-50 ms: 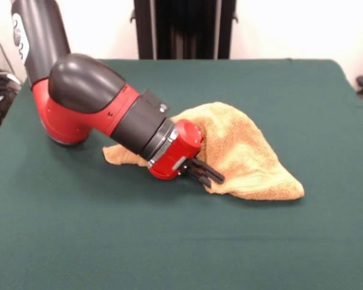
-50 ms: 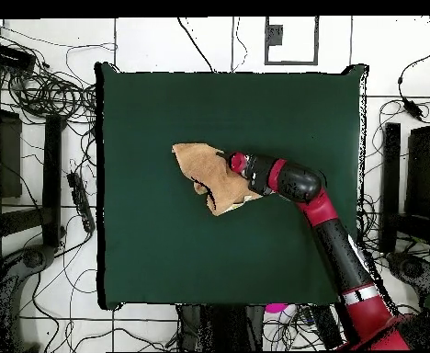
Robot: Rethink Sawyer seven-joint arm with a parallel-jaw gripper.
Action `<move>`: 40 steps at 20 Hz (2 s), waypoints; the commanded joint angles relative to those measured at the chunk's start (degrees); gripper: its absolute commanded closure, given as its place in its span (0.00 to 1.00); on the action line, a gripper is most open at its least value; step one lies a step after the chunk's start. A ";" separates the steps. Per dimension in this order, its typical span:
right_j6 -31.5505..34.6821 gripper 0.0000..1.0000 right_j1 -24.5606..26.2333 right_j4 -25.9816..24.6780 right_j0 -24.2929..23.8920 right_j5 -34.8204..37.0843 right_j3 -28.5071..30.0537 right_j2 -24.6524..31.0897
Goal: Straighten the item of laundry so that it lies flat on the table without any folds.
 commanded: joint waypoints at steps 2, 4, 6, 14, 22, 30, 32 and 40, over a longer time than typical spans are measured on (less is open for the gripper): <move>0.64 1.00 -5.68 -12.67 5.71 -15.35 -7.50 -13.05; 11.23 1.00 -13.40 -16.10 9.68 -20.04 -4.66 -17.65; 21.18 1.00 -21.33 -17.68 14.50 -23.06 -1.45 -23.11; 46.00 1.00 -41.84 -17.06 37.34 -34.90 4.50 -50.81; 46.41 1.00 -40.69 -4.28 52.95 -47.63 1.07 -75.11; 39.92 1.00 -45.07 -1.85 54.92 -37.45 1.55 -76.87; 36.53 1.00 -48.45 -1.38 53.87 -31.78 2.99 -74.84; 25.51 1.00 -61.42 12.17 38.97 -5.69 15.79 -54.99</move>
